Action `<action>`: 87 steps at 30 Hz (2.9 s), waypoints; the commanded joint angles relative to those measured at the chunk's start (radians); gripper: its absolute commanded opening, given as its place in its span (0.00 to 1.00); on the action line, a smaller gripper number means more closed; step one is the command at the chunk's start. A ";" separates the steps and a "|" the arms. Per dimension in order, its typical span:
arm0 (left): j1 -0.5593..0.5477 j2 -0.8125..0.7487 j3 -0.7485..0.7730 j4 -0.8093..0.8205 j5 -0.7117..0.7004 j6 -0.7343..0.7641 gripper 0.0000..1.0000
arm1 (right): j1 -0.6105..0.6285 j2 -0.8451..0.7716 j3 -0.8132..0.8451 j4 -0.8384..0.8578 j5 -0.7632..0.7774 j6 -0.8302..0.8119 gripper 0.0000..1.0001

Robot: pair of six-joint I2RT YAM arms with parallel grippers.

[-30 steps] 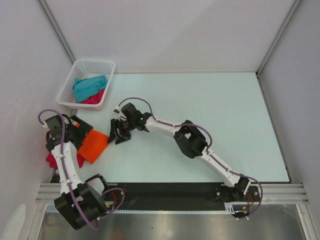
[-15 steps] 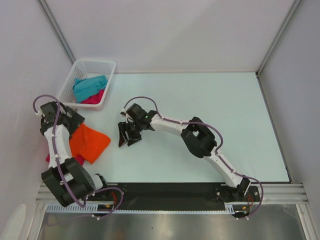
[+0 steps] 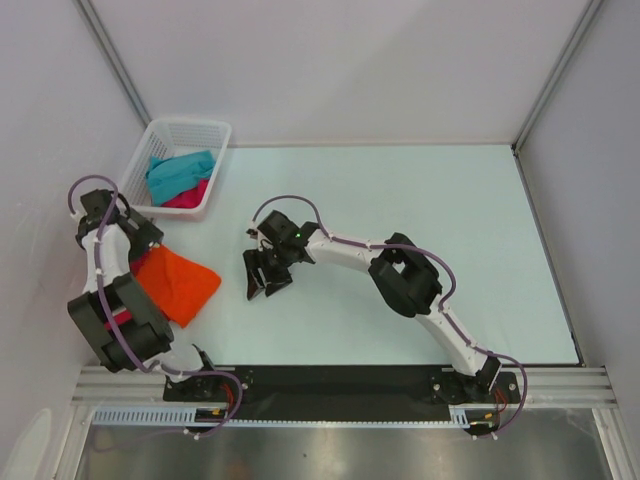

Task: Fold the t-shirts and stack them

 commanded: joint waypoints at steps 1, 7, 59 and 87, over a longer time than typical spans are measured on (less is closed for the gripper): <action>0.005 0.029 0.114 -0.044 -0.120 0.058 1.00 | 0.013 -0.003 -0.019 -0.064 0.022 -0.035 0.66; 0.007 0.047 0.105 -0.041 -0.117 0.053 1.00 | 0.008 0.008 -0.013 -0.074 0.014 -0.040 0.66; 0.100 0.046 0.010 -0.004 0.155 -0.057 0.00 | -0.038 -0.133 -0.170 -0.076 0.067 -0.063 0.61; 0.145 -0.065 0.199 -0.123 -0.042 -0.056 0.00 | -0.025 -0.130 -0.116 -0.125 0.083 -0.080 0.61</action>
